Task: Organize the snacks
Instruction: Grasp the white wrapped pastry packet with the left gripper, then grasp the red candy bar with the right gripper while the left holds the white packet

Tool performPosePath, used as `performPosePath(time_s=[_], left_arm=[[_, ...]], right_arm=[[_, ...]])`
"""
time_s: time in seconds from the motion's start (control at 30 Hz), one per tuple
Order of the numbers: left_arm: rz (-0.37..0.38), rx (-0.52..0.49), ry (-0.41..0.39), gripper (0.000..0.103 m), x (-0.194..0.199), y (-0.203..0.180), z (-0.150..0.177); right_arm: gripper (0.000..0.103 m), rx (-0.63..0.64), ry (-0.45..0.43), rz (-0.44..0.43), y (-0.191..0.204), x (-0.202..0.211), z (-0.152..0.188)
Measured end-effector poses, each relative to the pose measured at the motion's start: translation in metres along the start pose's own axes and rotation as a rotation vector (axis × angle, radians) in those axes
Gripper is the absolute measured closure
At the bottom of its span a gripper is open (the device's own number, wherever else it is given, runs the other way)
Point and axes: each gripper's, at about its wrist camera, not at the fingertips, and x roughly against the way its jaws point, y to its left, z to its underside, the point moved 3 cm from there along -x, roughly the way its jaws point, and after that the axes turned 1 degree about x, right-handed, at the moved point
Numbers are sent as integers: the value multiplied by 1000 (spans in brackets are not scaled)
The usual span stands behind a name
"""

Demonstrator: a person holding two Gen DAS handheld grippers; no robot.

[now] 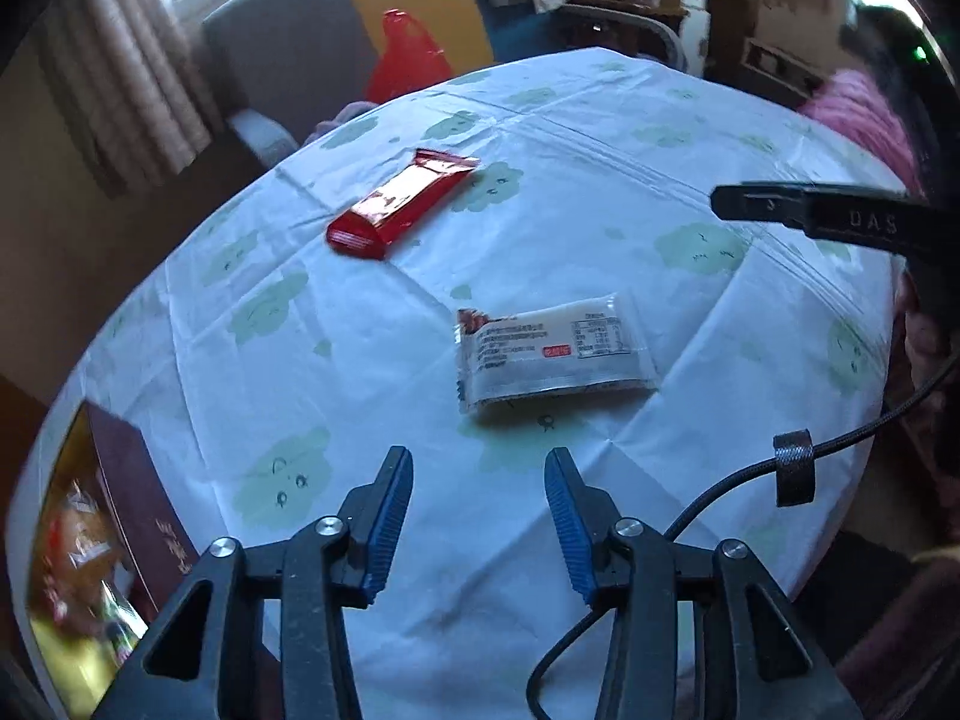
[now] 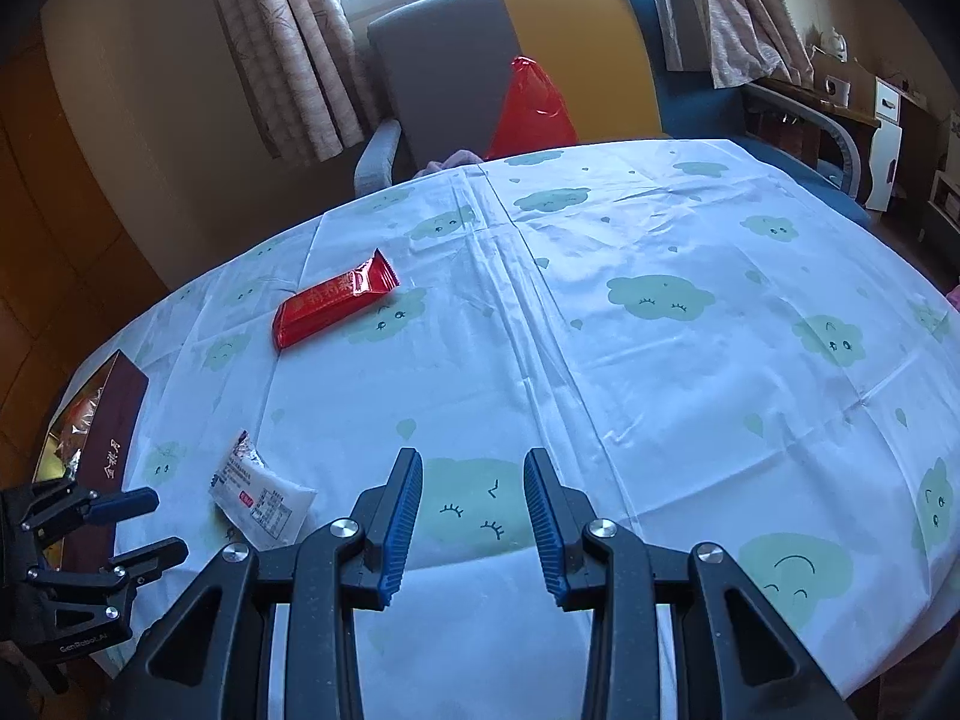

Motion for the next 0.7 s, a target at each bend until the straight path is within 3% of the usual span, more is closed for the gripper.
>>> performPosePath(time_s=[0.07, 0.2, 0.33, 0.4, 0.47, 0.57, 0.7], left_arm=[[-3, -140, -3, 43, -6, -15, -11], [-24, -419, 0, 43, -28, -39, -33], [56, -493, 16, 40, -45, -41, -52], [92, -468, 11, 36, -53, -35, -63], [137, -378, 27, 38, -61, -24, -73], [270, -169, 76, 57, -74, -2, -78], [245, -16, 55, 65, -67, 12, -66]], right_arm=[[67, 2, -5, 0, 1, 3, 1], [67, 13, -13, 5, 0, 9, -1], [67, 14, -8, 21, -8, 9, -2], [67, 3, -3, 29, -14, 6, -4], [67, -7, 0, 32, -19, 3, -7], [67, -3, 2, 39, -22, -3, -13], [67, 23, 7, 21, -18, -12, -26]])
